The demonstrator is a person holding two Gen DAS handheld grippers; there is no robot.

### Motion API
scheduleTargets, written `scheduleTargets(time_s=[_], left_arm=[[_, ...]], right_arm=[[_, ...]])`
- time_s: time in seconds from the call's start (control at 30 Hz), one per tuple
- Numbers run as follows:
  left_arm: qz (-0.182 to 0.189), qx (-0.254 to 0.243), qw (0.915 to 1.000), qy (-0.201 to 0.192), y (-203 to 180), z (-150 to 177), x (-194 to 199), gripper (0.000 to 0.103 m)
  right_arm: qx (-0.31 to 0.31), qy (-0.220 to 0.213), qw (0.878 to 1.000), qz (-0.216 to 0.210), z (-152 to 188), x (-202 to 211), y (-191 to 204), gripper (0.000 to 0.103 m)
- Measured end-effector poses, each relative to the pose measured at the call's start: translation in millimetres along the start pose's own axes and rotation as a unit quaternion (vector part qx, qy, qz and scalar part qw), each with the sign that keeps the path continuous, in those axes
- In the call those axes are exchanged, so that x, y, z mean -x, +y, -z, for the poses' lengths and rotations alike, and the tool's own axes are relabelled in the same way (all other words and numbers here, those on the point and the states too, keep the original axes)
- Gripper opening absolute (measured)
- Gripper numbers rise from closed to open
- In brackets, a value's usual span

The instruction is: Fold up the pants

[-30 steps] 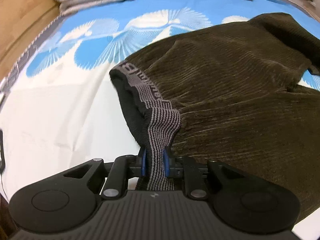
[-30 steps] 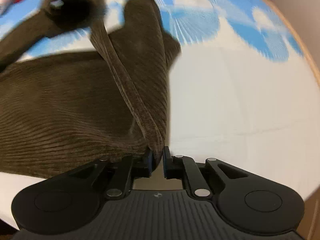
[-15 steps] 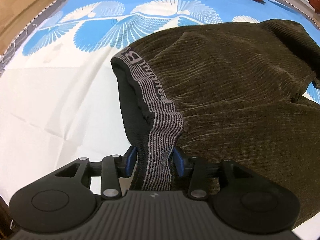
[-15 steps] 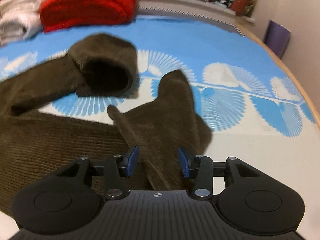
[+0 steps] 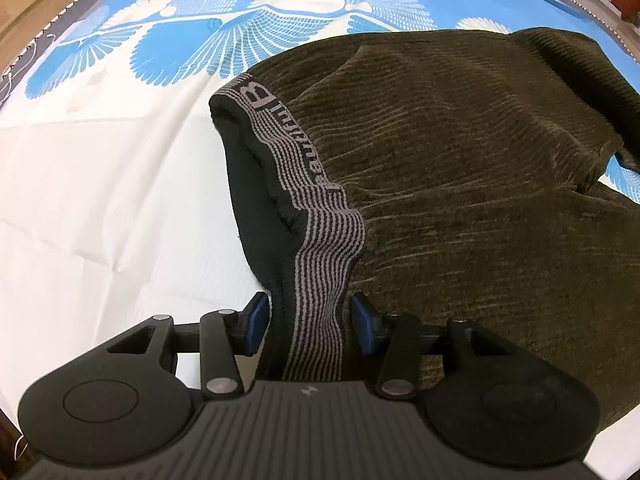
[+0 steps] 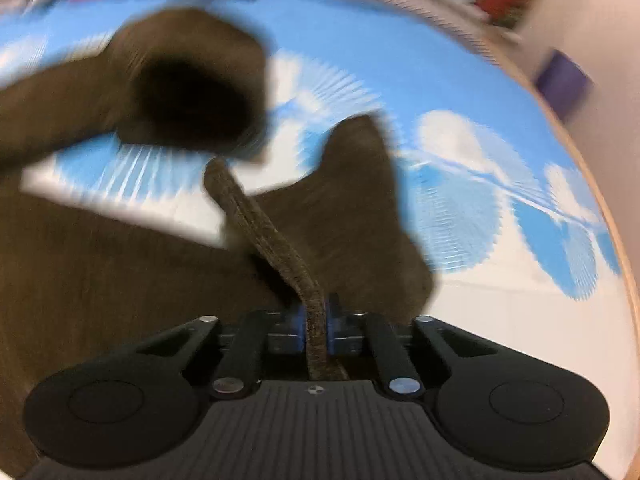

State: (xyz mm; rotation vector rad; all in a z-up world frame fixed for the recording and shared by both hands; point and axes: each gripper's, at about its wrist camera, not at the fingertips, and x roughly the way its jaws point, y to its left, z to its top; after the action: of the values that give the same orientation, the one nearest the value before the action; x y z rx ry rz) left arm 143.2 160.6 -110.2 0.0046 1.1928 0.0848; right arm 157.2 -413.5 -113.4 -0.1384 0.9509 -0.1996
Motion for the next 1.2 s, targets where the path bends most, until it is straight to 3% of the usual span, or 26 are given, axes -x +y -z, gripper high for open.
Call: scheduleTargets(time_s=[0.07, 0.1, 0.17, 0.23, 0.27, 0.37, 0.4, 0.43, 0.47, 0.57, 0.63, 0.8, 0.9, 0.97, 1.0, 1.07, 1.2], left_arm=[[-0.002, 0.000, 1.0000, 0.000, -1, 2, 1, 0.050], [-0.003, 0.001, 1.0000, -0.001, -1, 2, 2, 0.050], [-0.004, 0.000, 1.0000, -0.002, -2, 5, 4, 0.050], [-0.003, -0.006, 1.0000, -0.003, -4, 8, 7, 0.050], [-0.002, -0.009, 1.0000, -0.003, -4, 9, 8, 0.050], [0.000, -0.014, 0.9999, -0.003, -4, 11, 9, 0.050], [0.001, -0.012, 0.9999, -0.002, -3, 12, 9, 0.050], [0.003, -0.009, 1.0000, -0.001, -1, 12, 9, 0.051], [0.006, -0.006, 1.0000, 0.001, 0, 12, 8, 0.052], [0.020, 0.005, 0.9997, 0.010, 5, 13, 6, 0.057], [0.031, 0.011, 0.9993, 0.019, 9, 14, 3, 0.060], [0.033, -0.006, 0.9988, 0.034, 10, 17, -4, 0.060], [0.029, -0.027, 0.9988, 0.029, 6, 19, -6, 0.049], [0.024, -0.041, 0.9986, 0.021, 2, 20, -4, 0.036], [0.025, -0.043, 0.9986, 0.016, 2, 20, -2, 0.032], [0.019, -0.047, 0.9987, -0.001, 3, 19, 5, 0.021], [-0.015, -0.044, 0.9979, -0.046, 15, 20, 25, 0.018]], right_arm=[[-0.088, -0.037, 0.995, 0.016, 2, 20, -37, 0.008], [-0.146, -0.059, 0.987, 0.029, 7, 33, -61, 0.008], [-0.280, -0.092, 0.952, 0.079, 30, 57, -117, 0.007], [-0.408, -0.060, 0.902, 0.127, 73, 66, -170, 0.007], [-0.472, -0.017, 0.871, 0.136, 102, 62, -195, 0.007], [-0.612, 0.105, 0.778, 0.092, 184, 42, -233, 0.007], [-0.641, 0.124, 0.753, 0.083, 201, 39, -238, 0.008], [-0.661, 0.135, 0.736, 0.067, 215, 36, -243, 0.011], [-0.663, 0.135, 0.735, 0.053, 219, 35, -247, 0.011], [-0.638, 0.127, 0.758, 0.041, 217, 31, -255, 0.016], [-0.625, 0.130, 0.769, 0.045, 218, 28, -257, 0.027], [-0.610, 0.126, 0.780, 0.057, 215, 23, -266, 0.027], [-0.592, 0.127, 0.793, 0.065, 210, 23, -264, 0.026], [-0.580, 0.125, 0.802, 0.073, 205, 24, -262, 0.011], [-0.573, 0.120, 0.807, 0.077, 202, 26, -262, 0.008], [-0.561, 0.096, 0.818, 0.081, 193, 33, -261, 0.007], [-0.515, 0.014, 0.853, 0.078, 168, 55, -252, 0.007]])
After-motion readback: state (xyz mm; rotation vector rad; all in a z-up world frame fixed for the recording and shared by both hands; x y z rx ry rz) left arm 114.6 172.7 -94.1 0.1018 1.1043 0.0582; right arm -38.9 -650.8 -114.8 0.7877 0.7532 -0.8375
